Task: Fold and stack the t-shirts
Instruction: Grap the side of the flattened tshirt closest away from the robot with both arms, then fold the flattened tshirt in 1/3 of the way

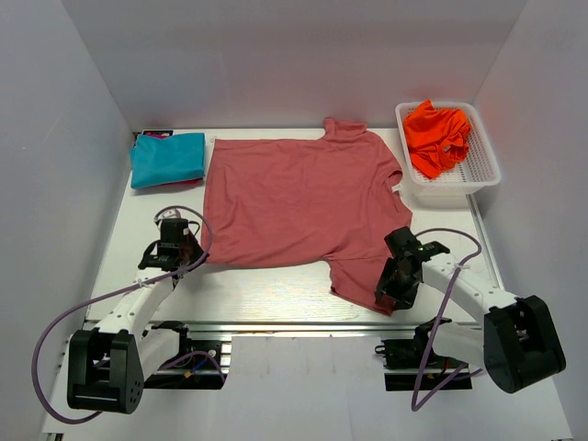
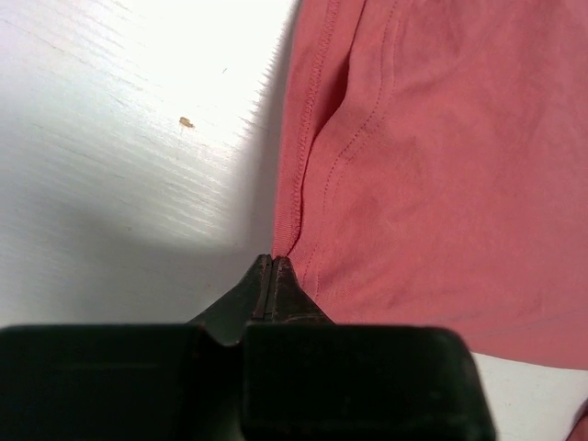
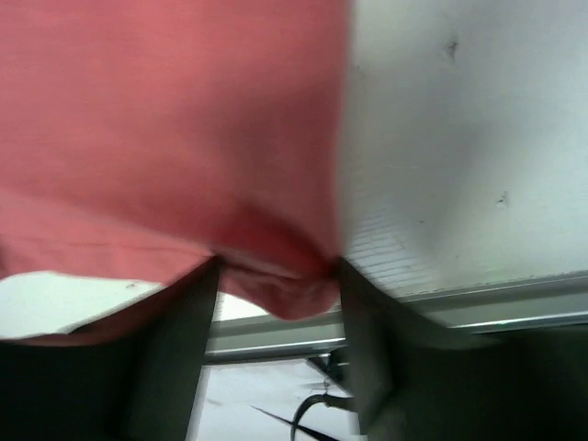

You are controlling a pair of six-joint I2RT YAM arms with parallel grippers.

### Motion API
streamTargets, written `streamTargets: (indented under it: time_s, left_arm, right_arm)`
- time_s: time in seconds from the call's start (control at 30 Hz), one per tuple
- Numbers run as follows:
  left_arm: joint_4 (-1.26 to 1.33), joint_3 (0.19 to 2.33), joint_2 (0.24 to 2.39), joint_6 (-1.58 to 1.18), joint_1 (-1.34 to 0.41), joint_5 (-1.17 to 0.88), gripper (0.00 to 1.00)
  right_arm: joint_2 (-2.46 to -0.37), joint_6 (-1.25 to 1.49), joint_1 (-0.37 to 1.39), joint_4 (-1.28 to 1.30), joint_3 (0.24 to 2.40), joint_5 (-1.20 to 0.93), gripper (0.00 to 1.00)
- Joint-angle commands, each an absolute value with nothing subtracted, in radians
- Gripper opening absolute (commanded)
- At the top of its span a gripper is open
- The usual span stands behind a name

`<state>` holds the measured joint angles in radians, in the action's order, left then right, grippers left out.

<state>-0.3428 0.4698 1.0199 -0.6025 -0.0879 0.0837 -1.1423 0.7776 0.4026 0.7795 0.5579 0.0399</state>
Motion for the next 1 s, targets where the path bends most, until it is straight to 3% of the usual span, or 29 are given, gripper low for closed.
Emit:
streamTargets:
  time_s: [0.0,0.03,0.07,0.2,0.4,0.5,0.67,0.97]
  left_arm:
    - [-0.364,0.469,1.002,-0.629,-0.084,0.106,0.0]
    - [-0.374,0.469,1.002,-0.629,-0.084,0.106,0.0]
    - [-0.374,0.469,1.002,-0.629,-0.084,0.115,0.0]
    - [-0.385,0.469,1.002,-0.64,-0.084,0.126,0.0]
    - [-0.437,0.479,0.992,-0.68,-0.084,0.153,0.0]
    - [-0.39,0.479,0.969,-0.667,-0.084,0.118,0.0]
    - [-0.298,0.528,1.011,-0.657,-0.084,-0.026,0.0]
    - [-0.253,0.687,1.224,-0.657,-0.075,-0.035,0.0]
  right_arm:
    - [-1.154,0.815,0.407,0.768,0.537,0.058,0.53]
    - [-1.154,0.819,0.408,0.769,0.54,0.07,0.41]
    - [-1.149,0.824,0.407,0.773,0.543,0.081,0.21]
    - [-1.123,0.86,0.403,0.836,0.574,0.132,0.0]
    - [-1.141,0.868,0.4,0.937,0.664,0.209,0.0]
    - [-1.132,0.748,0.407,0.769,0.647,0.045,0.0]
    - [-1.196,0.624,0.41,0.634,0.715,-0.031,0.0]
    - [-1.265,0.606,0.391,0.554,0.896,0.144,0.0]
